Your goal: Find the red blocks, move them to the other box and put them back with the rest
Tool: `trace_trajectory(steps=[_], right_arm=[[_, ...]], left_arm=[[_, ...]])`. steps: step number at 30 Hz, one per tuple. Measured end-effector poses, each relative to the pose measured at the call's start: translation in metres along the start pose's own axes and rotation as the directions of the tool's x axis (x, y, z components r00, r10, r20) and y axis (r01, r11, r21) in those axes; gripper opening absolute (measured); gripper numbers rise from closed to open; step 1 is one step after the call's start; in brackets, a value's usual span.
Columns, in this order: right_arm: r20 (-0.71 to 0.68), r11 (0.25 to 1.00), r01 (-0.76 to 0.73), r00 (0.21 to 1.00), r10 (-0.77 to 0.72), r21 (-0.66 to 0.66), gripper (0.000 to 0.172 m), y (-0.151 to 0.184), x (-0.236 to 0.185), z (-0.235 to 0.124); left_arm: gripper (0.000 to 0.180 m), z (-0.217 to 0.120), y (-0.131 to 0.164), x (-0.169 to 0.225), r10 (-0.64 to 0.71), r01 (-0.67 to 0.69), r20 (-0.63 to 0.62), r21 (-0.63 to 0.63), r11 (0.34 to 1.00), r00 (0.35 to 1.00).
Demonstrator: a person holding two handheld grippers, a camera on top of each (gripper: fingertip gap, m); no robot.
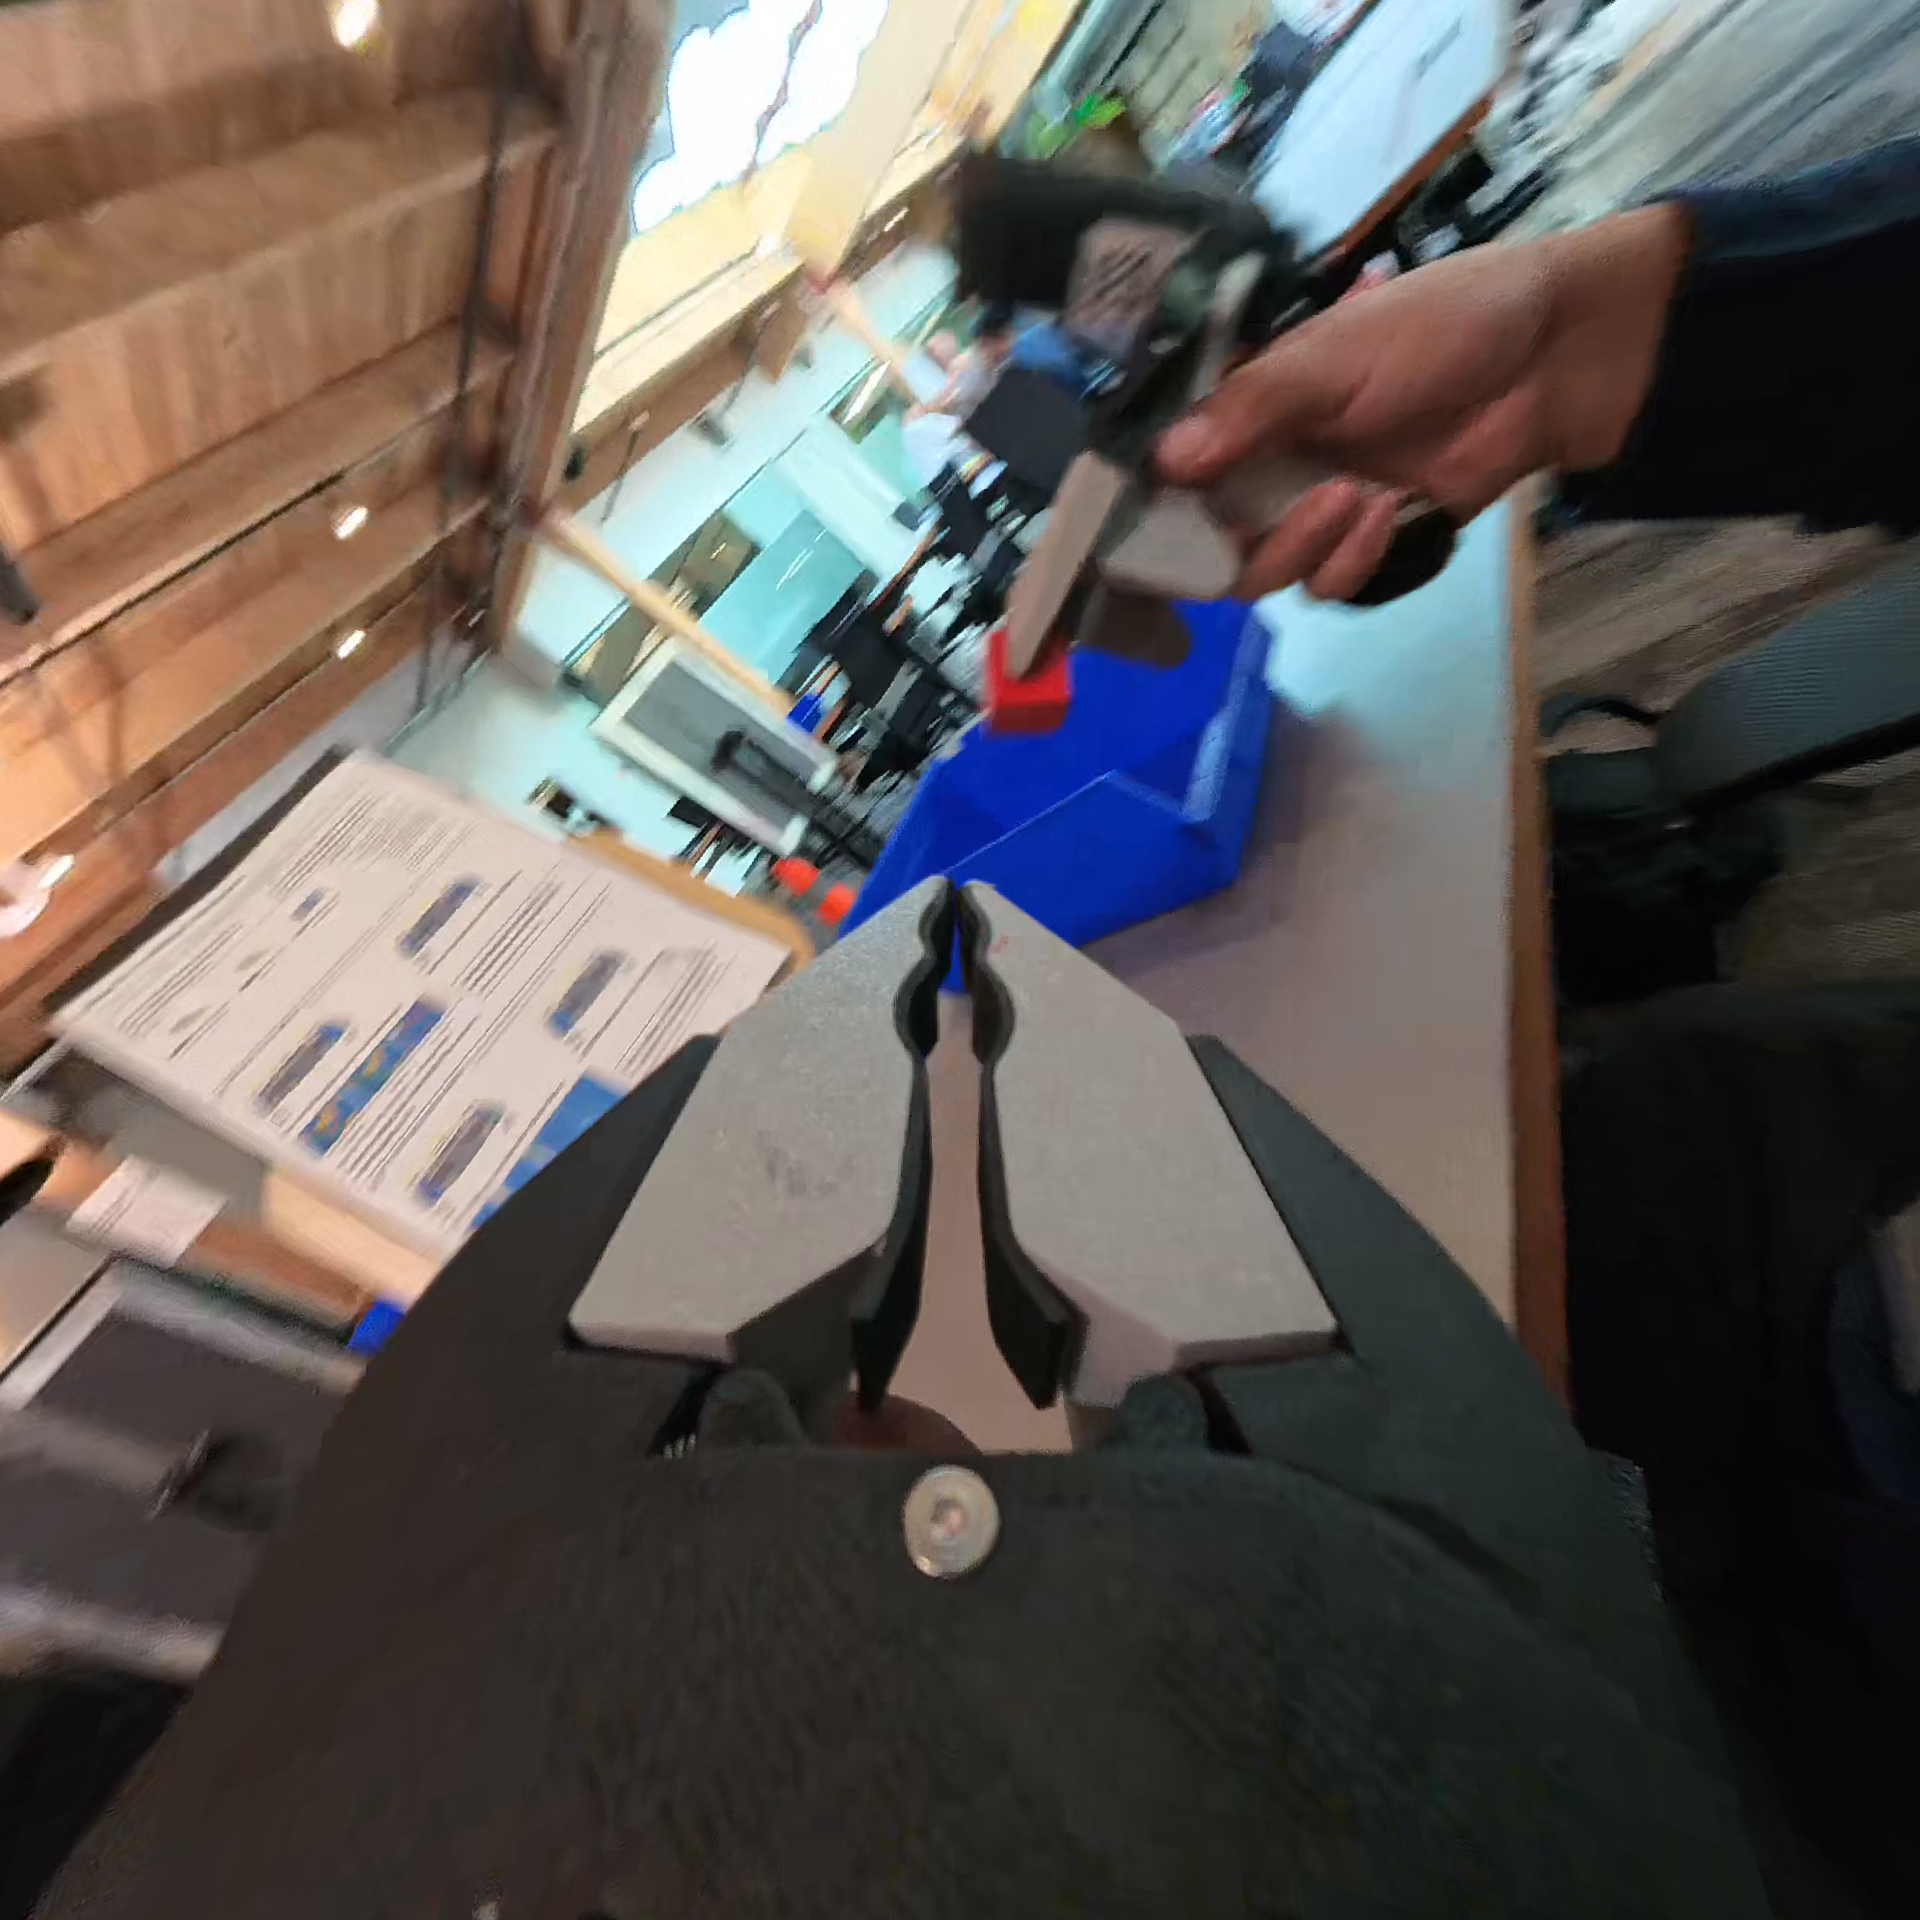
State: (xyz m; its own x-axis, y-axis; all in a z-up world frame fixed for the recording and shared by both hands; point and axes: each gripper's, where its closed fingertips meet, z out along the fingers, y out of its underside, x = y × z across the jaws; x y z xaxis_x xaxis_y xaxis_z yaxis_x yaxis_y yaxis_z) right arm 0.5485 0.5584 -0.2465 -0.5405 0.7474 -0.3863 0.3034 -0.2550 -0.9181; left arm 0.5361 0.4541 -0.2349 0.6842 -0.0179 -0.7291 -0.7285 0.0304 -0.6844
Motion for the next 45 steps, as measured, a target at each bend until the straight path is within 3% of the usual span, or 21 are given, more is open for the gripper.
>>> trace_trajectory(steps=[2,4,10,12,13,14,15,19,23,26,29,33,39,41,44,45], right_arm=[[-0.364,0.996,0.082,0.929,-0.063,0.038,0.025,-0.015,0.070,-0.047],[-0.617,0.991,0.122,0.776,-0.128,-0.051,0.025,-0.013,0.120,-0.095],[-0.770,0.980,0.006,0.618,-0.161,-0.200,0.025,0.007,0.164,-0.148],[-0.824,0.986,0.030,0.546,-0.151,-0.161,0.025,0.003,0.187,-0.150],[-0.875,0.992,0.091,0.468,-0.123,-0.091,0.029,-0.008,0.203,-0.157],[-0.915,0.988,0.150,0.394,-0.093,-0.035,0.060,-0.017,0.216,-0.164],[-0.931,0.987,0.160,0.356,-0.085,-0.029,0.079,-0.016,0.224,-0.168],[-0.956,0.983,0.178,0.277,-0.097,-0.048,0.068,-0.022,0.222,-0.186],[-0.938,0.972,0.230,0.344,-0.045,0.038,0.066,-0.040,0.197,-0.193],[-0.888,0.977,0.204,0.459,-0.034,0.068,0.068,-0.040,0.181,-0.181],[-0.843,0.978,0.195,0.535,-0.048,0.068,0.063,-0.039,0.167,-0.168],[-0.843,0.978,0.203,0.533,-0.070,0.047,0.063,-0.041,0.162,-0.165],[-0.834,0.979,0.203,0.545,-0.089,0.028,0.064,-0.040,0.158,-0.160],[-0.831,0.979,0.204,0.547,-0.099,0.018,0.064,-0.039,0.156,-0.158],[-0.829,0.978,0.208,0.547,-0.112,0.005,0.063,-0.039,0.155,-0.158],[-0.824,0.978,0.209,0.554,-0.116,0.003,0.063,-0.039,0.153,-0.157]], left_arm=[[0.000,-0.009,0.015,-0.028,-0.058,0.065,0.100,-0.067,0.996,0.993],[0.000,-0.017,0.023,-0.046,-0.132,0.147,0.154,-0.091,0.985,0.979],[0.000,-0.029,0.050,-0.068,-0.288,0.325,0.227,-0.148,0.934,0.930],[0.000,-0.027,0.064,-0.069,-0.363,0.409,0.244,-0.177,0.895,0.899],[0.000,-0.027,0.071,-0.071,-0.419,0.470,0.257,-0.186,0.863,0.871],[0.000,-0.028,0.078,-0.074,-0.472,0.528,0.275,-0.183,0.829,0.837],[0.000,-0.030,0.084,-0.077,-0.512,0.570,0.287,-0.176,0.803,0.810],[0.009,-0.044,0.110,-0.090,-0.551,0.642,0.369,-0.195,0.742,0.748],[0.024,-0.054,0.135,-0.098,-0.608,0.718,0.415,-0.195,0.668,0.677],[0.031,-0.060,0.177,-0.097,-0.595,0.743,0.456,-0.301,0.598,0.662],[0.031,-0.056,0.220,-0.086,-0.653,0.771,0.419,-0.428,0.471,0.631],[0.032,-0.052,0.267,-0.058,-0.723,0.703,0.347,-0.661,0.264,0.597],[0.032,-0.055,0.300,-0.035,-0.723,0.478,0.238,-0.866,0.144,0.648],[0.026,-0.056,0.309,-0.040,-0.683,0.434,0.227,-0.889,0.146,0.695],[0.021,-0.069,0.316,-0.026,-0.710,0.351,0.213,-0.935,0.051,0.671],[0.019,-0.070,0.316,-0.025,-0.709,0.343,0.200,-0.937,0.062,0.676]])
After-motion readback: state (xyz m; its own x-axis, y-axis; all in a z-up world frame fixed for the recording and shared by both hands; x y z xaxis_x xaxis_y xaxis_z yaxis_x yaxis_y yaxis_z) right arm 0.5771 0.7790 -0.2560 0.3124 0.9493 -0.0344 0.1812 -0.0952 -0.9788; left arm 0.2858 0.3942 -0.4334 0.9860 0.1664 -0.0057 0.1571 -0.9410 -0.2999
